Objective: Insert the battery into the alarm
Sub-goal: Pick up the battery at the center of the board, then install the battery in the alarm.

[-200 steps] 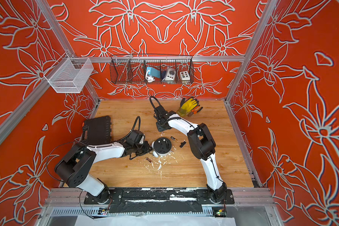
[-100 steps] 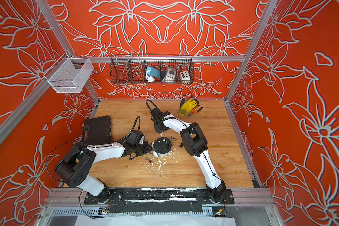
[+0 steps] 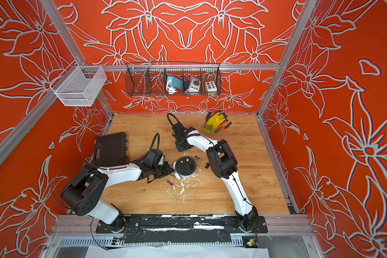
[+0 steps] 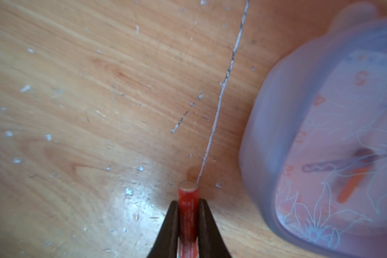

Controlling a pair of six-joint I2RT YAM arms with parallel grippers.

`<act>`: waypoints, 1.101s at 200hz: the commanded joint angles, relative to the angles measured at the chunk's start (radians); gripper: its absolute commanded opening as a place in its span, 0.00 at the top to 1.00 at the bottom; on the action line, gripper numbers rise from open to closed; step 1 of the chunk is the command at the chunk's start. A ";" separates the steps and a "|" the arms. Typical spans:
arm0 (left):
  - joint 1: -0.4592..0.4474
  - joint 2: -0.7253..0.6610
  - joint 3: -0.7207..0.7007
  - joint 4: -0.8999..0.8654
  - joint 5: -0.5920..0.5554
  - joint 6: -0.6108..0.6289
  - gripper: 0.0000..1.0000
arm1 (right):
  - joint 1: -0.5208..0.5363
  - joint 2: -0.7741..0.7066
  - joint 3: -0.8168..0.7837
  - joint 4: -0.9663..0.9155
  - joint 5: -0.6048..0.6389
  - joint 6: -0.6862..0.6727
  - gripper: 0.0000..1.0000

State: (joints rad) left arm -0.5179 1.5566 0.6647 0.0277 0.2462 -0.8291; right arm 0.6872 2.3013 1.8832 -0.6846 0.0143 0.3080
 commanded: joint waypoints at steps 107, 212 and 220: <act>-0.004 -0.214 -0.048 0.067 -0.104 0.100 0.53 | -0.033 -0.461 -0.390 0.419 -0.208 0.068 0.89; -0.003 -0.444 -0.228 0.549 0.042 0.122 0.16 | -0.117 -0.715 -0.752 0.615 -0.531 0.124 0.90; -0.004 -0.451 -0.239 0.573 0.048 0.115 0.15 | -0.122 -0.733 -0.779 0.635 -0.549 0.130 0.90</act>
State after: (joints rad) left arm -0.5182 1.1355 0.4526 0.4431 0.2375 -0.7193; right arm 0.5823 1.6238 1.1679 -0.1249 -0.4263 0.4175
